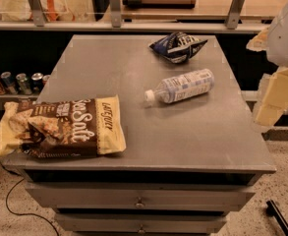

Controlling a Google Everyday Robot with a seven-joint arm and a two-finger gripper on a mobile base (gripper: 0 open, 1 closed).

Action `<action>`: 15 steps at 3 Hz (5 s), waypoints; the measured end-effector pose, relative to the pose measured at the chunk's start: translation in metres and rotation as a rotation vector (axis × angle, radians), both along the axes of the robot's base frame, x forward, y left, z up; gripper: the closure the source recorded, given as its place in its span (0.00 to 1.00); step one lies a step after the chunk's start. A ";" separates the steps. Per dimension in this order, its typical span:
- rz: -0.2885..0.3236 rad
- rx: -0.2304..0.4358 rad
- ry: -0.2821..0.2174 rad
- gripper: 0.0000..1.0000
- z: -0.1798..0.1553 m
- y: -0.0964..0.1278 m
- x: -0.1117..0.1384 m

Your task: Move blue chip bag near brown chip bag

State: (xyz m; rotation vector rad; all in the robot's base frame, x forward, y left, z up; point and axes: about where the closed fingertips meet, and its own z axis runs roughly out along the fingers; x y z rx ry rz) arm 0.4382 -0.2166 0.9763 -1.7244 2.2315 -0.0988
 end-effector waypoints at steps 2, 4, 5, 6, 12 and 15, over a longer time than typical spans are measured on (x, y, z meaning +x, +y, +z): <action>-0.011 -0.001 -0.011 0.00 0.003 0.010 0.041; -0.202 0.071 -0.044 0.00 -0.001 0.058 0.147; -0.271 0.100 -0.035 0.00 -0.002 0.063 0.150; -0.272 0.100 -0.035 0.00 -0.002 0.063 0.150; -0.718 0.131 -0.090 0.00 -0.089 0.086 0.353; -0.844 0.058 -0.050 0.64 -0.130 0.055 0.357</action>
Offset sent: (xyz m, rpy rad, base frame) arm 0.0908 0.0279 -0.0004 -0.0085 0.0030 -0.0163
